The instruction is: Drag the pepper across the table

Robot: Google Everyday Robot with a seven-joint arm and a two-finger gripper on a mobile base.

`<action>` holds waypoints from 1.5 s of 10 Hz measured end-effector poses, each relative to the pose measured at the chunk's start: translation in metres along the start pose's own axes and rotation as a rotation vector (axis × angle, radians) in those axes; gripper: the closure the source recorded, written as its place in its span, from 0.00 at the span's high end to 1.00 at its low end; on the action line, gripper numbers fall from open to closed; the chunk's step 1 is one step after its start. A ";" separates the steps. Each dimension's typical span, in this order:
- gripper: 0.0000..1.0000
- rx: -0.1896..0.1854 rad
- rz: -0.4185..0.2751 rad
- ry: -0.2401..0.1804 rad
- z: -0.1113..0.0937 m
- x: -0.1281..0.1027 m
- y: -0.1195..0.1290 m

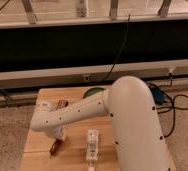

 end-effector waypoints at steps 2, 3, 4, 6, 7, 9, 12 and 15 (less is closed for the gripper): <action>0.01 0.004 0.011 0.001 0.000 0.015 0.016; 0.01 0.003 0.018 0.001 0.000 0.022 0.021; 0.01 0.008 0.016 -0.002 0.001 0.023 0.019; 0.01 0.013 0.018 -0.006 -0.001 0.019 0.012; 0.01 0.013 0.024 -0.006 -0.001 0.023 0.014; 0.01 0.013 0.036 -0.006 0.002 0.047 0.031; 0.01 0.022 0.049 -0.012 0.004 0.058 0.043; 0.01 0.023 0.050 -0.011 0.002 0.082 0.045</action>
